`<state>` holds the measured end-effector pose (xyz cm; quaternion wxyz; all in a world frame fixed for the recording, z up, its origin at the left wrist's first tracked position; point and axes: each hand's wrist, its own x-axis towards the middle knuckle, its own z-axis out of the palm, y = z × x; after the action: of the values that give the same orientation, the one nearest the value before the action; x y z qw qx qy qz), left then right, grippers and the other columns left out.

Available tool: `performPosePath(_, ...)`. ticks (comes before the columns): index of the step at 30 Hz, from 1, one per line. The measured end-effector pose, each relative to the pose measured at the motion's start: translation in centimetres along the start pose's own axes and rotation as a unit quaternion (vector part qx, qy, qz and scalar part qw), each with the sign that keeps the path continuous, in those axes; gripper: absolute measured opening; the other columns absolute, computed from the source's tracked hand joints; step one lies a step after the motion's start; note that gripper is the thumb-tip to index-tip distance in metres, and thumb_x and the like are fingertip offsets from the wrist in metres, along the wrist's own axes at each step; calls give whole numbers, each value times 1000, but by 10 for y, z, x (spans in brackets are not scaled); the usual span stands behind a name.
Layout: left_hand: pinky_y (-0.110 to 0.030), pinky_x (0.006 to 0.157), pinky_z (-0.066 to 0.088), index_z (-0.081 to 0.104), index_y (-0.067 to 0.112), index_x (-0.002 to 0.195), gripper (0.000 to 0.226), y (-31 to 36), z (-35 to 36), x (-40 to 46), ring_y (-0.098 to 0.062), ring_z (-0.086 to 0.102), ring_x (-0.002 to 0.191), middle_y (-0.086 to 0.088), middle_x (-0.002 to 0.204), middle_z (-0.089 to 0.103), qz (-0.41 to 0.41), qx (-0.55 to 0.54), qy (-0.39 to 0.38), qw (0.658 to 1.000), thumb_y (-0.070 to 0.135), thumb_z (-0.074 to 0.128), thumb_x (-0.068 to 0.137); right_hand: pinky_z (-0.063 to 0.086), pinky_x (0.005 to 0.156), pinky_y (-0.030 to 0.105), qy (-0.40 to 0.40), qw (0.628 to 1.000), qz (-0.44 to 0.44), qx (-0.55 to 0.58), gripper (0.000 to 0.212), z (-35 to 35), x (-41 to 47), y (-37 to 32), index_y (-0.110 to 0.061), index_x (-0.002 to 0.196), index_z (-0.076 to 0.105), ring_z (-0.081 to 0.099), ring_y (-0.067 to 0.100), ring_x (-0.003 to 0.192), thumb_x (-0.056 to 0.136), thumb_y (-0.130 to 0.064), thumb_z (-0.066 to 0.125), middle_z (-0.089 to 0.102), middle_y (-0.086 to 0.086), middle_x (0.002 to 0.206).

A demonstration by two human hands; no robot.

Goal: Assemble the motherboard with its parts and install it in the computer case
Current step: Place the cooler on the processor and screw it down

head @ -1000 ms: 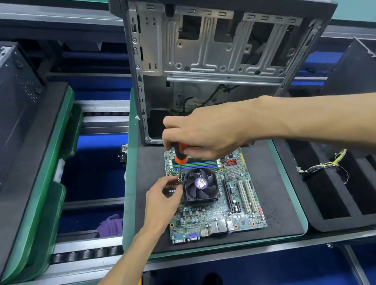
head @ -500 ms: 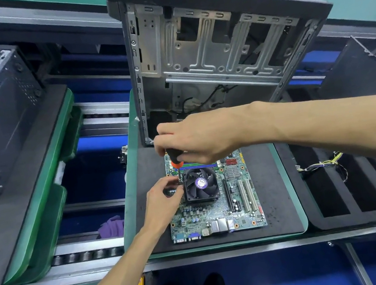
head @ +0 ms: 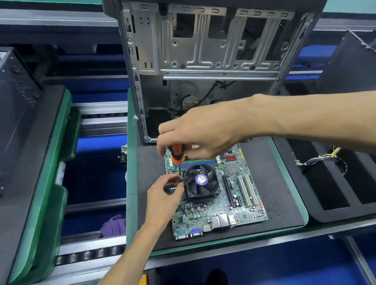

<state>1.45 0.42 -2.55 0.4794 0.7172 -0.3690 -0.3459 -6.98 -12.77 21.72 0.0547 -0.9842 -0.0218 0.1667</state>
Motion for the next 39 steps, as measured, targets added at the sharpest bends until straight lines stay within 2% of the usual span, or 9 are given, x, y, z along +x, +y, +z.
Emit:
performPosePath(3,-3,72,44,72,25,107,22,1,0,0,8,64,90,16,97,72,2,-2,-3,1000,15,72,88,40,76,29,1,998,52,-39,29,-5,-2,4,-19,125,61,59,23,96,99,-30,57,63,3,113)
performPosePath(6,-4,73,45,71,26,107,22,2,-1,1,8,64,90,16,96,72,7,-2,-8,1000,16,72,88,40,62,35,47,975,185,-115,41,6,-4,1,-14,94,63,58,33,74,107,-45,38,49,0,68)
performPosePath(9,-6,75,46,71,27,107,22,3,-2,1,8,64,90,17,96,71,8,6,-11,1000,16,72,88,38,61,35,66,943,313,-88,52,16,-11,3,-18,65,38,49,32,67,108,-45,34,33,-1,61)
performPosePath(15,-15,73,50,70,33,101,22,7,-3,2,3,66,87,16,93,72,-3,12,-12,1000,15,70,89,39,63,34,4,943,326,-58,56,8,-18,3,-17,65,36,41,23,57,101,-59,46,35,-2,64)
performPosePath(19,-15,52,49,72,29,95,26,10,-1,5,-5,67,63,7,86,74,-19,16,16,1000,6,61,91,38,58,31,14,957,284,-59,41,3,-16,-5,-14,81,57,49,24,61,91,-54,64,43,-4,63)
performPosePath(24,-36,66,58,64,24,82,30,17,-9,13,-18,70,78,3,80,70,-22,1,103,994,-3,56,90,44,49,27,74,927,359,82,54,-3,-53,2,-14,91,67,62,14,62,79,-66,59,69,4,76)
performPosePath(30,-26,77,52,64,19,103,24,26,-10,12,-14,63,90,3,97,67,-25,32,71,997,-1,56,92,48,58,29,312,740,425,418,16,83,-114,-4,-25,95,52,58,13,55,85,-27,64,72,1,72)
performPosePath(34,-34,82,49,62,20,103,26,52,5,6,-14,59,93,8,101,60,81,65,122,987,-1,54,91,43,66,27,394,626,469,483,9,170,-127,-18,-35,102,62,57,-2,63,97,-29,65,67,-17,73)
performPosePath(39,-34,88,47,61,27,98,27,86,32,12,-13,57,98,17,98,61,162,122,44,978,1,55,91,46,73,18,438,506,515,536,8,232,-134,-16,-34,105,63,63,8,85,99,-29,63,69,-1,103)
